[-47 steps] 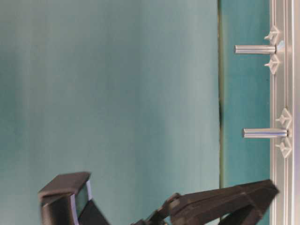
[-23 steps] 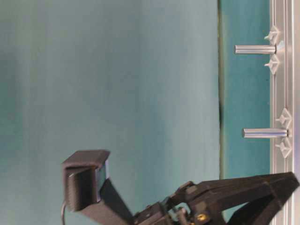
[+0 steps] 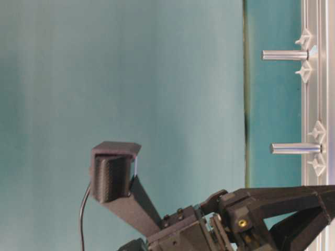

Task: Find the location of the shaft and insert the large gear.
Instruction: 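Position the left gripper above the blue gear's hub, then lower the open left gripper around the gear hub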

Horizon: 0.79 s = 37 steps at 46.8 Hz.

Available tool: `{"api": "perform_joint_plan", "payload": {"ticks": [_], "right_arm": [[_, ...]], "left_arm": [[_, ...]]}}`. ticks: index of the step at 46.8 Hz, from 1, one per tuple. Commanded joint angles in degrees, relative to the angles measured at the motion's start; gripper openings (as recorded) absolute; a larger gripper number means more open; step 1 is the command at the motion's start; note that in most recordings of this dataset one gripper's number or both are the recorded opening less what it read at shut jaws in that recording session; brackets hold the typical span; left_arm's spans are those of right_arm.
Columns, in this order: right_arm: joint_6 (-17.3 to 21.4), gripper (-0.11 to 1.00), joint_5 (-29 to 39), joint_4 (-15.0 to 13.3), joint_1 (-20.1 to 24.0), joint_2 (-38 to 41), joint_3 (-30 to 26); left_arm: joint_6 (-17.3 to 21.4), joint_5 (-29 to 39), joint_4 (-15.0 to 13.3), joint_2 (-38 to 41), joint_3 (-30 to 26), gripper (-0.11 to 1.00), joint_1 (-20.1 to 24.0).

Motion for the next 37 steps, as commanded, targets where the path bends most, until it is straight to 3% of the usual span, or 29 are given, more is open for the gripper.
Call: {"api": "perform_joint_plan", "payload": {"ticks": [1,11,37], "right_arm": [[0.53,0.01,-0.35,0.09,-0.09,0.26,-0.44],[0.53,0.01,-0.35,0.09,-0.09,0.18,-0.35],[0.53,0.01,-0.35,0.09,-0.09,0.09,-0.18]], "left_arm": [[0.09,1.32,0.18,-0.53,-1.93,0.01,-0.35],[0.09,7.65,0.18,1.14,-4.75,0.01,-0.35],[0.09,16.52,0.18,5.8,-10.99,0.01,-0.35]]}}
